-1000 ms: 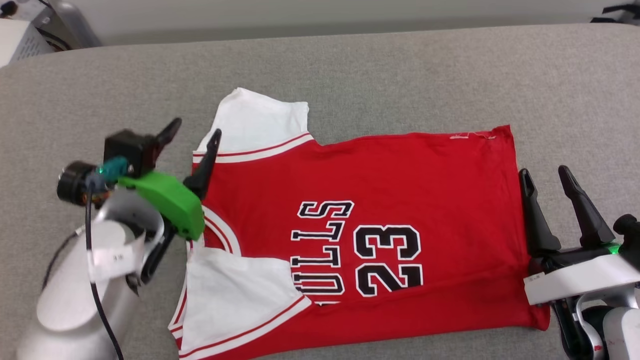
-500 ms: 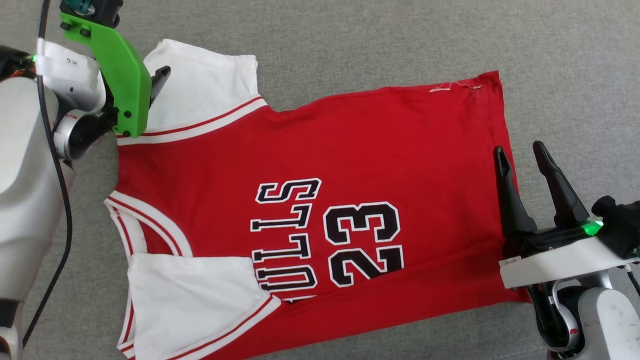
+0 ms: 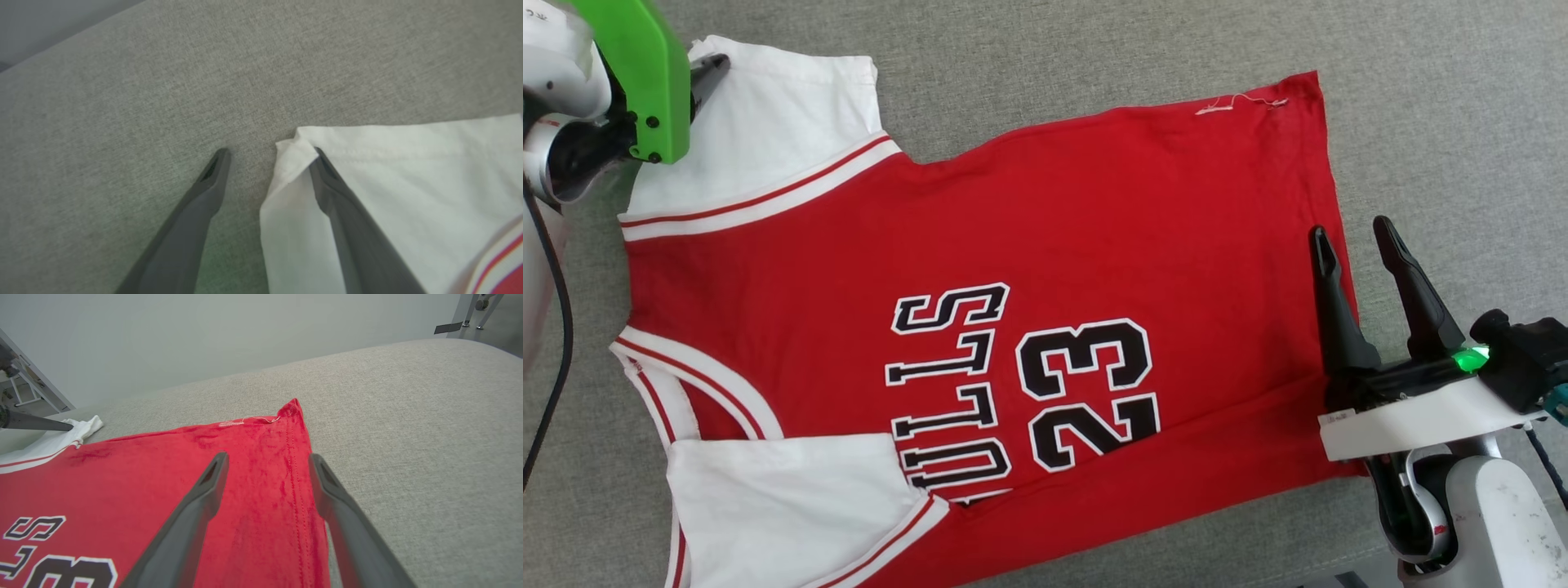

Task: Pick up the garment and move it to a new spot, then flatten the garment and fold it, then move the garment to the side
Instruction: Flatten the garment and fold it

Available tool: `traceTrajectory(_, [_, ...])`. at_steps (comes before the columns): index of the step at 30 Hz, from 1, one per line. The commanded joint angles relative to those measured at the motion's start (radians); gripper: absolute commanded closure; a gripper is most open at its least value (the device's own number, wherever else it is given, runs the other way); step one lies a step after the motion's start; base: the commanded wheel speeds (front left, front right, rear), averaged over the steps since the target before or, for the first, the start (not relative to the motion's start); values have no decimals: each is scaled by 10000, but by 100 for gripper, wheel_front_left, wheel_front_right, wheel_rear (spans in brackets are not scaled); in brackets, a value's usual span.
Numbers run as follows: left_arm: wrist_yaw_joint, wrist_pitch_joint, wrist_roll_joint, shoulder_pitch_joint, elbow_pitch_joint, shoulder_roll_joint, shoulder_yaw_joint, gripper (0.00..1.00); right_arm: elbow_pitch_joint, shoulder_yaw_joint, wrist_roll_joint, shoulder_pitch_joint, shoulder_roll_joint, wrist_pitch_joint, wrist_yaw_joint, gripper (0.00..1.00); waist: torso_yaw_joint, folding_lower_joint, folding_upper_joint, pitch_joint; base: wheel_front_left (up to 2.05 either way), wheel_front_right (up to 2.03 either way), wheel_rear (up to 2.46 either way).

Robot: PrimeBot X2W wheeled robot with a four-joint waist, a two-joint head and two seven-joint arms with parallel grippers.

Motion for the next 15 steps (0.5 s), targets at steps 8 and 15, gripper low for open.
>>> traceTrajectory(8, [-26, -103, -568, 92, 651, -239, -94, 100, 70, 44, 48, -183, -28, 12, -6, 0, 93, -2, 0, -117, 0, 0, 0])
traceTrajectory(15, [39, -1058, -624, 309, 507, -408, 94, 100, 107, -61, 2, -113, -233, 244, -6, 0, 380, -2, 0, -755, 0, 0, 0])
